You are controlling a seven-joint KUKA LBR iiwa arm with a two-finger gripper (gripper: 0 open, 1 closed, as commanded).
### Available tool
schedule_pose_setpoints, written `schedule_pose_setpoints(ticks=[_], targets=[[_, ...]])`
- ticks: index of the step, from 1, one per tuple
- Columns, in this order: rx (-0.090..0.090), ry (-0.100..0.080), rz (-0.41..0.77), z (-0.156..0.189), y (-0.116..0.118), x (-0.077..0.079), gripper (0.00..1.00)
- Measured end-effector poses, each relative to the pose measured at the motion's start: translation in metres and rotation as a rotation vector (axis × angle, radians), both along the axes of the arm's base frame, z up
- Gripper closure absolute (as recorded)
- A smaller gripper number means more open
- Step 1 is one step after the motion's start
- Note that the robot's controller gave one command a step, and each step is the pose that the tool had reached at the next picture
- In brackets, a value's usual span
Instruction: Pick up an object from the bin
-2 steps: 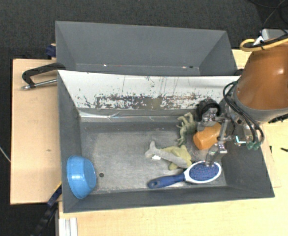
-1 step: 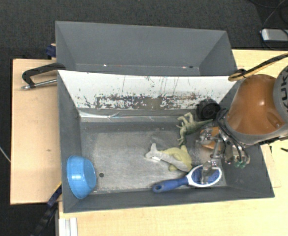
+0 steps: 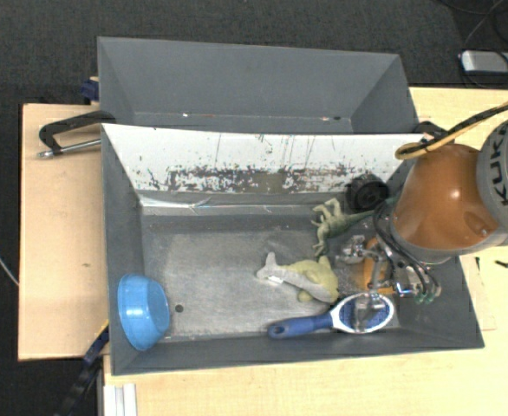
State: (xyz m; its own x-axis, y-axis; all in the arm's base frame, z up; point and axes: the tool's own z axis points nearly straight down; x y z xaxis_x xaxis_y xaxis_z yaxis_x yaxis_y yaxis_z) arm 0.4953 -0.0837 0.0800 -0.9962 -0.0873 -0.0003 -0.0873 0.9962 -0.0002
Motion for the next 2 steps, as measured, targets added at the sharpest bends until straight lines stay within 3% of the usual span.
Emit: schedule_pose_setpoints(ticks=[1, 2], targets=[[0.000, 0.024, 0.001, 0.000, -0.001, -0.006, 1.00], [-0.003, -0.012, 0.312, 0.132, -0.015, 0.012, 1.00]])
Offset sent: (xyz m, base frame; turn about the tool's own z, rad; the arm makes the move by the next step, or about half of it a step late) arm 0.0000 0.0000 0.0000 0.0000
